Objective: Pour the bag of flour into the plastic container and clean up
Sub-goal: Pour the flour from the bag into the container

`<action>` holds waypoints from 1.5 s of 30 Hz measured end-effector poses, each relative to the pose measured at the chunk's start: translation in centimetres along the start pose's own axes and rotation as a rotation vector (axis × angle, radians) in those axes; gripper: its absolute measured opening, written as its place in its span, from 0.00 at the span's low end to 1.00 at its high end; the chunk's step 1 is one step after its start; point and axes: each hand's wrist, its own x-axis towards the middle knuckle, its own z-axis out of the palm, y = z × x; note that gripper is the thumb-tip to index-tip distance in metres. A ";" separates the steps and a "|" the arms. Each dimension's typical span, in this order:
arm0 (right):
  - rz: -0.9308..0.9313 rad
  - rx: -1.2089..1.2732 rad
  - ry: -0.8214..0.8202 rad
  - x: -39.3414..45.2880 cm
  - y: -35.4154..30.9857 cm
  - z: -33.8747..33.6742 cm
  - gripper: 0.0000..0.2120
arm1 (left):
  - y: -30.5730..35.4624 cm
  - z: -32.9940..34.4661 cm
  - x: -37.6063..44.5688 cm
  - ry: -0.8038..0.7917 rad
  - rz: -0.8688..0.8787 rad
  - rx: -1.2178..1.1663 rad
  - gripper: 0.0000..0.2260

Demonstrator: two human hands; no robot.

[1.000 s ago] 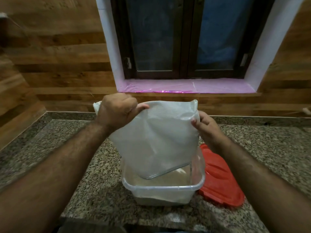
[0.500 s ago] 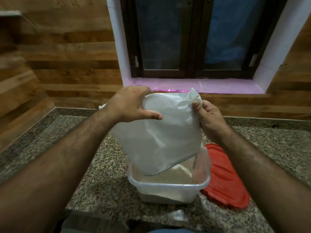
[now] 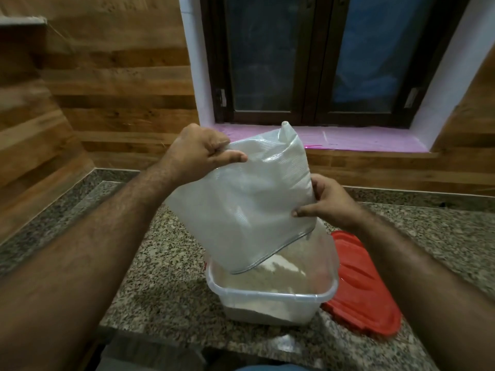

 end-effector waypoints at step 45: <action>0.176 0.386 0.043 1.2 -7.5 12.0 0.11 | -10.6 2.7 -10.8 0.539 -0.840 -1.259 0.30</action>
